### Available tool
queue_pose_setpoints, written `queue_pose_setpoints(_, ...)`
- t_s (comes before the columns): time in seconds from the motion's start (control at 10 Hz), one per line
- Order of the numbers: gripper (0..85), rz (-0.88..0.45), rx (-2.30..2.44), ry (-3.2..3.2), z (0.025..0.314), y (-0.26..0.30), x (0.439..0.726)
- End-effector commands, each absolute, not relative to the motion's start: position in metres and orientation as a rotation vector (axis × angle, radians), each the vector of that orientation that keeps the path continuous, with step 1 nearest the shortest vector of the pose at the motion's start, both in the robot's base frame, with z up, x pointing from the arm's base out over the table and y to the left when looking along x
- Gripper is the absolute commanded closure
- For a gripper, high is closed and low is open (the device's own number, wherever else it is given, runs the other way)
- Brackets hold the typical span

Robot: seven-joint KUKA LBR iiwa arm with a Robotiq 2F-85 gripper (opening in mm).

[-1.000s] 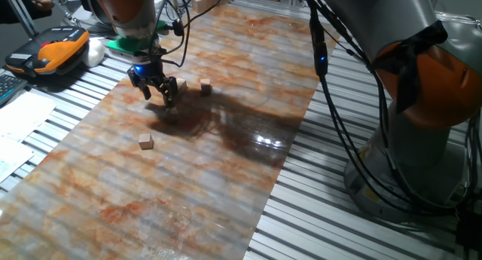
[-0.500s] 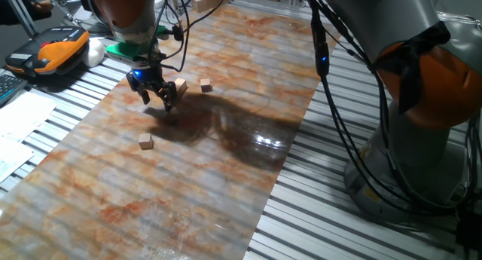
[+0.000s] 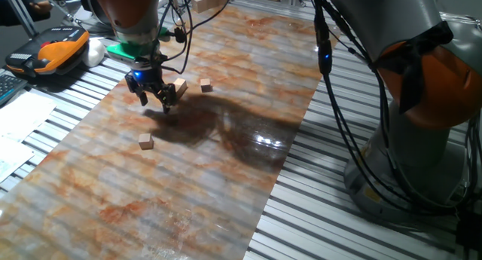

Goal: Stack the blocks into a pyramid shape

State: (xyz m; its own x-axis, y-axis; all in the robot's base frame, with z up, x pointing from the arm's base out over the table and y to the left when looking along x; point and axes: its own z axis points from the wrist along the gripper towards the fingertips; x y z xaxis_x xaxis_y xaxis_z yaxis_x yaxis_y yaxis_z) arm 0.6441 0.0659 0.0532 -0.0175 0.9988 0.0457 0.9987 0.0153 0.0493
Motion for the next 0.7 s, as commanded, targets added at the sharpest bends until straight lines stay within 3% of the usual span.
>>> queue_pose_setpoints(0.0, 17.0, 0.110, 2.202, 2.235, 0.0537, 0.0676, 0.6441)
queue_pose_setpoints(0.6, 17.0, -0.070, 1.791, 2.551, 0.0579, 0.0773, 0.6403)
